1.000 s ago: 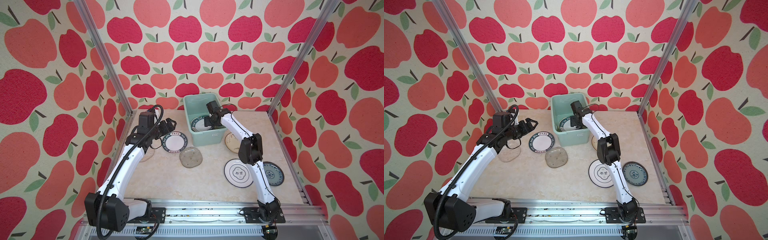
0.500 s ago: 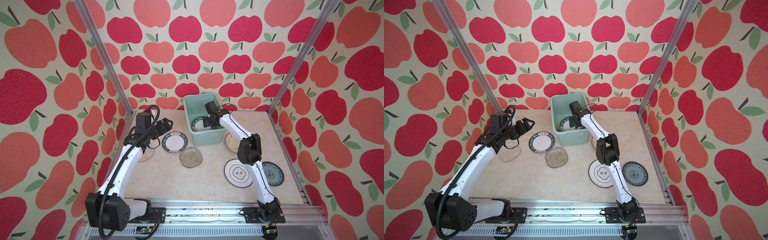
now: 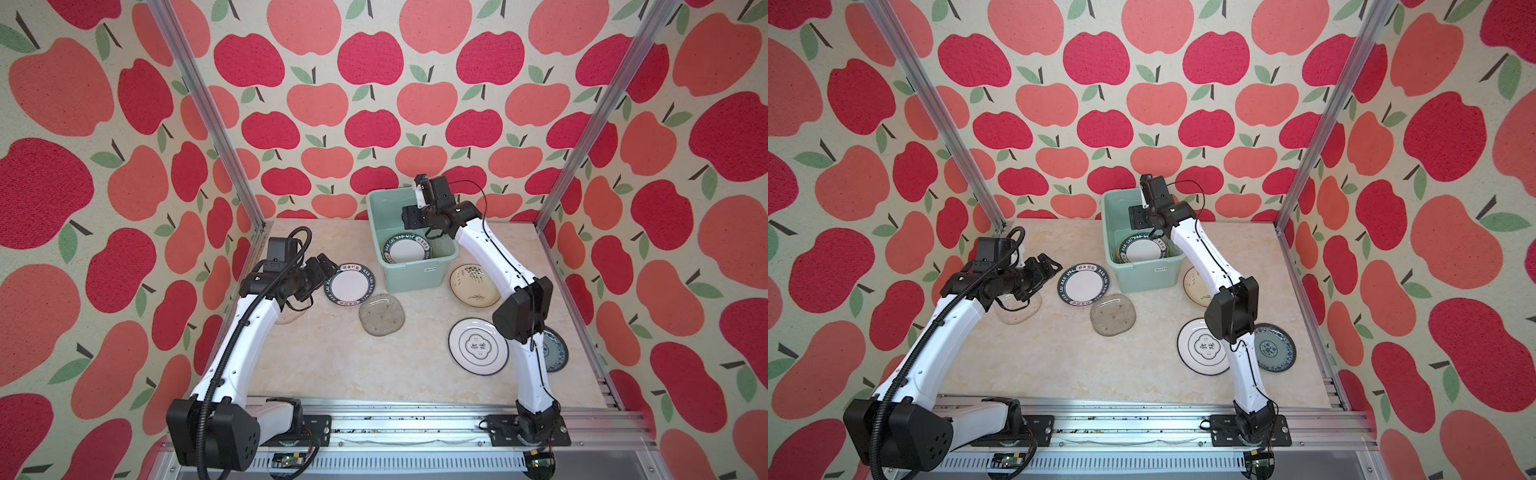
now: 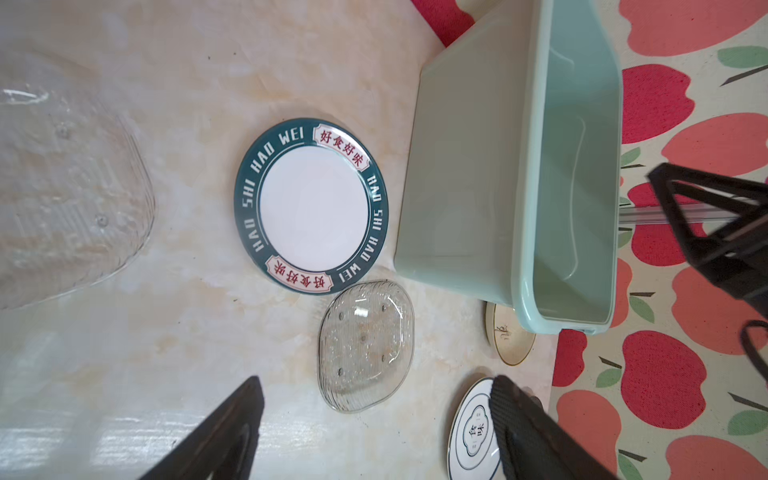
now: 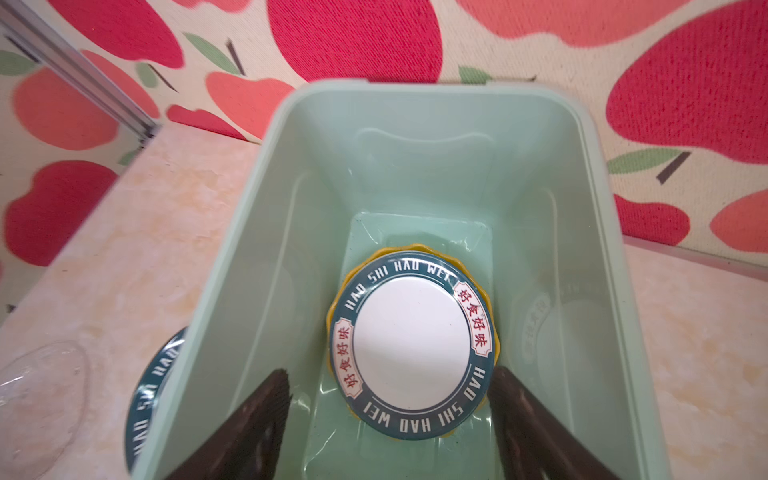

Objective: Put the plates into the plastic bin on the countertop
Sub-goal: 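Open the right gripper and release the plate in the bin, then grip the second green-rimmed plate with the left gripper while the right approaches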

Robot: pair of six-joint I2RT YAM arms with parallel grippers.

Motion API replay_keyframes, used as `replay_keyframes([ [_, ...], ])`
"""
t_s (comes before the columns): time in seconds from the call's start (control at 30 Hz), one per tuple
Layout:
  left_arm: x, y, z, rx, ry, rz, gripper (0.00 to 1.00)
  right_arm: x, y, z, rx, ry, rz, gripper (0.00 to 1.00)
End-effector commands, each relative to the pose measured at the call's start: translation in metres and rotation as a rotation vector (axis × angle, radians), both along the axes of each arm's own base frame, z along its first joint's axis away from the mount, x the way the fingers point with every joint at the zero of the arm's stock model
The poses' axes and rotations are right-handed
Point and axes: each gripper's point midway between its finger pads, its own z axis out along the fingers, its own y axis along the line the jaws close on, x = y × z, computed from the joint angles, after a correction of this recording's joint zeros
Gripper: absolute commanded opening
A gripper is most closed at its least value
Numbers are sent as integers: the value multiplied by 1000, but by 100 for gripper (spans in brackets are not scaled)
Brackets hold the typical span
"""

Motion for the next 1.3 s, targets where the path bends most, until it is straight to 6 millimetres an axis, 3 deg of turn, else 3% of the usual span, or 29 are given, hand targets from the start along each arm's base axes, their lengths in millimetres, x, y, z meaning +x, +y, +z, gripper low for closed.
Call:
replay_keyframes([
  [0.0,-26,-4,-9,-33,118,-30,88,-39,12,39,108,-26,151,78],
  [0.13,-31,-9,-29,-65,192,-77,87,-88,22,50,261,36,318,76],
  [0.27,-23,1,-45,-37,210,-78,86,-131,25,53,421,90,425,74],
  [0.5,-2,20,-82,-28,255,-17,83,-173,9,47,448,127,481,74],
  [0.77,20,20,-124,-30,329,-49,74,-184,-1,38,396,125,493,74],
  [1.03,33,30,-158,16,389,-16,70,-174,-3,35,393,126,478,74],
  [1.27,49,25,-178,-26,406,13,65,-167,-3,37,407,119,471,74],
])
